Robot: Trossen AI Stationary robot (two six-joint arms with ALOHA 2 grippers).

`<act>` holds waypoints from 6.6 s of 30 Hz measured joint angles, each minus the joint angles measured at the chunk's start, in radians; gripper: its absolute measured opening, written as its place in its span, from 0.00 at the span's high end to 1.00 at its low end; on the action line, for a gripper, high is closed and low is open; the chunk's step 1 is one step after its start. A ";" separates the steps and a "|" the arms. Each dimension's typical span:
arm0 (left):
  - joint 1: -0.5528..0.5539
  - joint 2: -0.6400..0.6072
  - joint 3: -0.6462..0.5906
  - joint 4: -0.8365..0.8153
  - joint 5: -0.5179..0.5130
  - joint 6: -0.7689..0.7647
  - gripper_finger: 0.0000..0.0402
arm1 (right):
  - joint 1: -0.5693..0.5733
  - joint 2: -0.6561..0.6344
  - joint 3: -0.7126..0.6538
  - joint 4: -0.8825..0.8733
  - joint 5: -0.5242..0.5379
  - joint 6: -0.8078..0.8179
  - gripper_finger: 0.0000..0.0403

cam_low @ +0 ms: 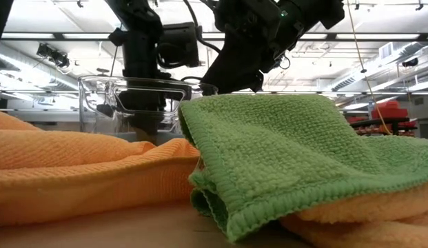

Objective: Fold microfiber towels
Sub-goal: Put the left blue towel into the transparent bin, then fold the blue towel

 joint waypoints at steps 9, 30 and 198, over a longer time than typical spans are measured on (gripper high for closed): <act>0.021 0.000 0.000 -0.018 0.000 0.081 0.94 | 0.000 0.000 0.000 -0.001 0.000 0.000 0.64; 0.008 -0.081 0.101 -0.158 0.112 0.081 0.94 | -0.003 0.000 0.000 0.000 0.001 0.015 0.64; -0.258 -0.231 0.092 0.377 -0.086 -0.841 0.96 | -0.635 -0.146 0.022 -0.598 -0.530 0.114 0.64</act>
